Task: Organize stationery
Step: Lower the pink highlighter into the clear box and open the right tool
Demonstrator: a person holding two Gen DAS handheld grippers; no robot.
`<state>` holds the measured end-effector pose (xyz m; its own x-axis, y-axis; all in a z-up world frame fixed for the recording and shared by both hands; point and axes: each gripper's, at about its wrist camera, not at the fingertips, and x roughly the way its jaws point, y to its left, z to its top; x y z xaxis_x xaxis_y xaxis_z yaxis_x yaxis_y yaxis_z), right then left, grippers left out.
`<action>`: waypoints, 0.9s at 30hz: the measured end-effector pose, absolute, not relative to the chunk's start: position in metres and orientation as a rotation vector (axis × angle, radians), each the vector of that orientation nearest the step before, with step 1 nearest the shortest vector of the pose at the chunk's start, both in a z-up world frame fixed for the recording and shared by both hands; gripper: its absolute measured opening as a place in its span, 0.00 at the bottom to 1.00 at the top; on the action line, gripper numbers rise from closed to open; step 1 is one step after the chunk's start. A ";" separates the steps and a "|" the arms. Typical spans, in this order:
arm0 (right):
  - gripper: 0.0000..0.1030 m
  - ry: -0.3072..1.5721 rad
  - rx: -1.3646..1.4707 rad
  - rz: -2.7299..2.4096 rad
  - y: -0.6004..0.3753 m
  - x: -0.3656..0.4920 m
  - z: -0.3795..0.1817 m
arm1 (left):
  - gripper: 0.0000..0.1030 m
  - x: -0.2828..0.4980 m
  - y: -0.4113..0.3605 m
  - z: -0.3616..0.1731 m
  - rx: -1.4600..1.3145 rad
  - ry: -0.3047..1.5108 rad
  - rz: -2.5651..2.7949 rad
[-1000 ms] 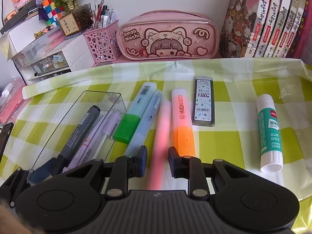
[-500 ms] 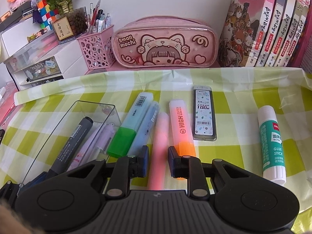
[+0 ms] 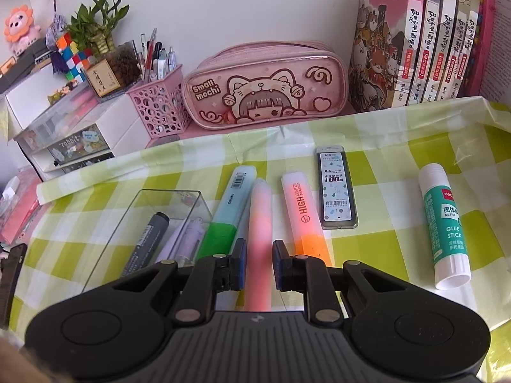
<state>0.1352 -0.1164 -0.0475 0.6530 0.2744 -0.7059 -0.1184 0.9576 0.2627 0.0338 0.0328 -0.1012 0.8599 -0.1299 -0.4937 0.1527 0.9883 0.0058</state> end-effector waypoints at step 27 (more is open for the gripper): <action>0.21 0.958 0.653 0.375 -0.108 0.146 -0.041 | 0.72 0.034 0.033 -0.101 0.045 0.515 -0.148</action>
<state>0.1462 -0.1079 -0.0415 0.5332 0.5646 -0.6300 -0.0127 0.7500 0.6613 0.0338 0.0327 -0.1013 0.8599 -0.1300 -0.4936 0.1527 0.9883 0.0058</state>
